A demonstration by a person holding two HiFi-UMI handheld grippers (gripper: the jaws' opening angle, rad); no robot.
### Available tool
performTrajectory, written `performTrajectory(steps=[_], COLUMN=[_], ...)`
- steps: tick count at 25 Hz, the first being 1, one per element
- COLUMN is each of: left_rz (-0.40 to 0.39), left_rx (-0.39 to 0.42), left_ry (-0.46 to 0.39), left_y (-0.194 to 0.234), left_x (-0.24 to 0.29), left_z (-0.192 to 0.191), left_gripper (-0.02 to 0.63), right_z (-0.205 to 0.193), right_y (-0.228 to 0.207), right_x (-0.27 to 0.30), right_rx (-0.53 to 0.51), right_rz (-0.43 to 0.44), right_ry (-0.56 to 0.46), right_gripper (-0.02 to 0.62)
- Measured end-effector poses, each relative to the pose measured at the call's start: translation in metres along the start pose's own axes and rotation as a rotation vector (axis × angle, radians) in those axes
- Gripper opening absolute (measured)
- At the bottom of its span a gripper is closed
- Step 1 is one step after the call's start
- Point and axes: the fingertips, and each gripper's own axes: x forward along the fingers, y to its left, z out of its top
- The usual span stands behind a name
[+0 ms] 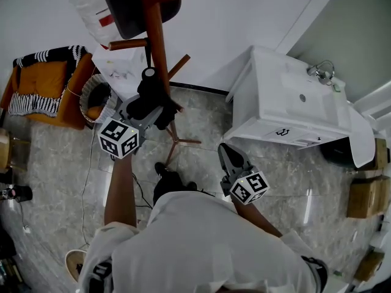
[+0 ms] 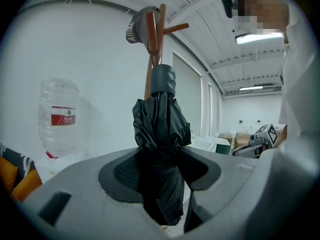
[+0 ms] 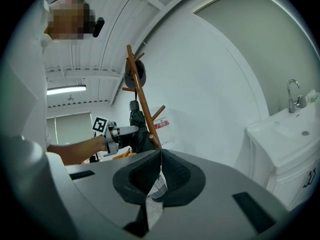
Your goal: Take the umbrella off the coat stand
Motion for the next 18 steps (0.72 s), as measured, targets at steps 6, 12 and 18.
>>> performTrajectory(steps=[6,12,18], left_rz=[0.017,0.043,0.082], left_rx=[0.022,0.030,0.047], left_ry=[-0.003,0.001,-0.015], left_y=[-0.005,-0.005,-0.002], left_x=[-0.013,-0.021,-0.030], left_z=[0.013,0.018,0.026], left_gripper=[0.222,0.221,0.218], right_z=[-0.003,-0.003,-0.009], right_y=[0.010,0.018,0.026], right_x=[-0.004,-0.005,-0.009], right_rx=[0.009,0.003,0.007], right_rz=[0.017,0.030,0.043], right_ry=[-0.008,-0.019,-0.010], right_gripper=[0.015,0.015,0.015])
